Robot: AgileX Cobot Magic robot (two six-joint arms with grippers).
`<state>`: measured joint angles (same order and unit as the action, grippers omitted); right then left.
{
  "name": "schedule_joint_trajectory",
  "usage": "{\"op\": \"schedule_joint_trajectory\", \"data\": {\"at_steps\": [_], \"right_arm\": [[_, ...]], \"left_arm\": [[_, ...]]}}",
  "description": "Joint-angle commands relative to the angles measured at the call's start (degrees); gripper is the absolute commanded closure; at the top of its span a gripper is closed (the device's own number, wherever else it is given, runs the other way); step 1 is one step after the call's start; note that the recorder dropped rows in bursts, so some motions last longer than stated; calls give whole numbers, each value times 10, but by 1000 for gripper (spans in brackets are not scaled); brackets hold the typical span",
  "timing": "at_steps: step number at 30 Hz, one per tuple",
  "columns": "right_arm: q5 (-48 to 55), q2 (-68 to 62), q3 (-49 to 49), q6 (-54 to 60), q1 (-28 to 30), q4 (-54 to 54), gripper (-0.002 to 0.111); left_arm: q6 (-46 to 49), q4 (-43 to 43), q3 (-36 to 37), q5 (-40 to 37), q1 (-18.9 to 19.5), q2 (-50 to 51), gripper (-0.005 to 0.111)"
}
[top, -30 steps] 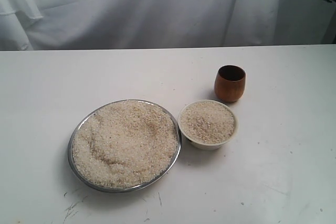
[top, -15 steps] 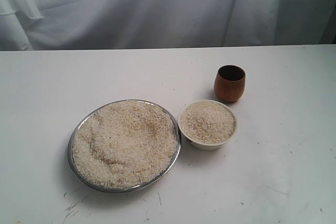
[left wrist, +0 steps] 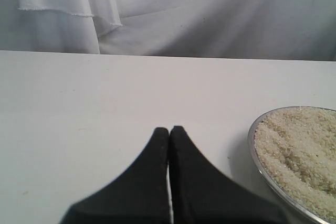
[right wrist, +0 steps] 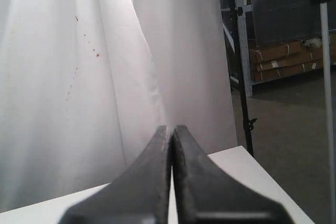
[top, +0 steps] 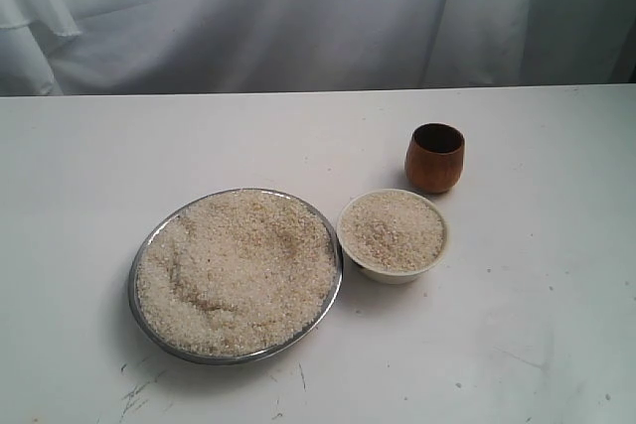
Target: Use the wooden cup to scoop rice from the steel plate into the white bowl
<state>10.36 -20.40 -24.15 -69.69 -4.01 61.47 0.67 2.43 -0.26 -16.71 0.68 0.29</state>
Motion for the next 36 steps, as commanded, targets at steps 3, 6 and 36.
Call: {"op": "schedule_joint_trajectory", "data": {"at_steps": [3, 6, 36], "right_arm": [[-5, 9, 7, 85, 3, -69, 108], [8, 9, 12, 242, 3, -216, 108], [-30, 137, 224, 627, 42, -623, 108]], "left_arm": [[-2, 0, 3, 4, -1, -3, 107], [-2, 0, 3, 4, -1, -3, 107], [-2, 0, 3, 4, -1, -3, 107]]}}
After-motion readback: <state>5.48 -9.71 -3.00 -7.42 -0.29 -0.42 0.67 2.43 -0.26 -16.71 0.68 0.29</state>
